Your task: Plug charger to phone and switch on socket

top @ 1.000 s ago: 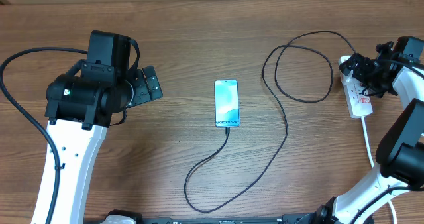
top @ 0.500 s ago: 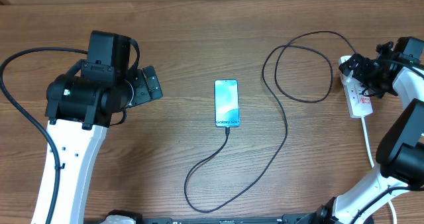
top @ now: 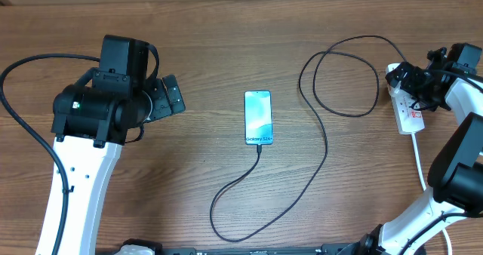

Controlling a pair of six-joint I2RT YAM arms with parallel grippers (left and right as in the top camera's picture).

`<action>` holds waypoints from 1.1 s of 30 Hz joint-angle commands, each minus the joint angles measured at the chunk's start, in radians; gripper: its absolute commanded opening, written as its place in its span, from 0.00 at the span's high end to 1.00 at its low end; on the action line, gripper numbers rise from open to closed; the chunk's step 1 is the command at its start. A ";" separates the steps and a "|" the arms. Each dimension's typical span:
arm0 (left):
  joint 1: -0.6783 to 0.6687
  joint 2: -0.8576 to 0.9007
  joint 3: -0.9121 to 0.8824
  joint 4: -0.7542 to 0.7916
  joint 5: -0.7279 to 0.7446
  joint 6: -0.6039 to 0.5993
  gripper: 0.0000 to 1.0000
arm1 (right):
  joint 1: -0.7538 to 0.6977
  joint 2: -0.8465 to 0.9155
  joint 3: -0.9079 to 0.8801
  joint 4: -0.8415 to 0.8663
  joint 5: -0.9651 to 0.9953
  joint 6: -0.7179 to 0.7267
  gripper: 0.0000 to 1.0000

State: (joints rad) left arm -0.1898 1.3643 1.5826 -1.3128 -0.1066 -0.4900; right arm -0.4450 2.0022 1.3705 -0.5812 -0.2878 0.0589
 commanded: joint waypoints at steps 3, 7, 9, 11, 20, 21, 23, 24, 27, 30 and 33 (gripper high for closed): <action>-0.007 0.007 -0.001 0.001 -0.016 0.019 0.00 | 0.030 0.009 -0.036 -0.043 -0.087 0.015 0.00; -0.007 0.007 -0.001 0.001 -0.016 0.019 0.00 | 0.030 0.009 -0.036 -0.048 -0.099 0.015 0.00; -0.007 0.007 -0.001 0.001 -0.016 0.019 0.00 | 0.030 0.009 -0.036 -0.048 -0.099 0.014 0.00; -0.007 0.007 -0.001 0.001 -0.016 0.019 0.00 | 0.030 0.009 -0.036 -0.046 -0.104 0.014 0.00; -0.007 0.007 -0.001 0.001 -0.016 0.019 0.00 | 0.030 0.009 -0.036 -0.045 -0.159 0.014 0.00; -0.007 0.007 -0.001 0.001 -0.016 0.019 0.00 | 0.030 0.009 -0.036 -0.047 -0.160 0.015 0.00; -0.007 0.007 -0.001 0.001 -0.016 0.019 0.00 | 0.030 0.009 -0.036 -0.050 -0.163 0.015 0.00; -0.007 0.007 -0.001 0.001 -0.016 0.019 0.01 | 0.030 0.009 -0.036 -0.052 -0.163 0.015 0.00; -0.007 0.007 -0.001 0.001 -0.016 0.019 0.00 | 0.030 0.009 -0.036 -0.055 -0.162 0.015 0.00; -0.007 0.007 -0.001 0.001 -0.016 0.019 0.00 | 0.029 0.009 -0.036 -0.050 -0.159 0.015 0.00; -0.007 0.007 -0.001 0.001 -0.016 0.019 0.00 | 0.022 0.009 -0.034 -0.049 -0.159 0.023 0.00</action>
State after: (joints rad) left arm -0.1898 1.3643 1.5826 -1.3128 -0.1066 -0.4900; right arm -0.4454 1.9942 1.3705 -0.6033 -0.3386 0.0521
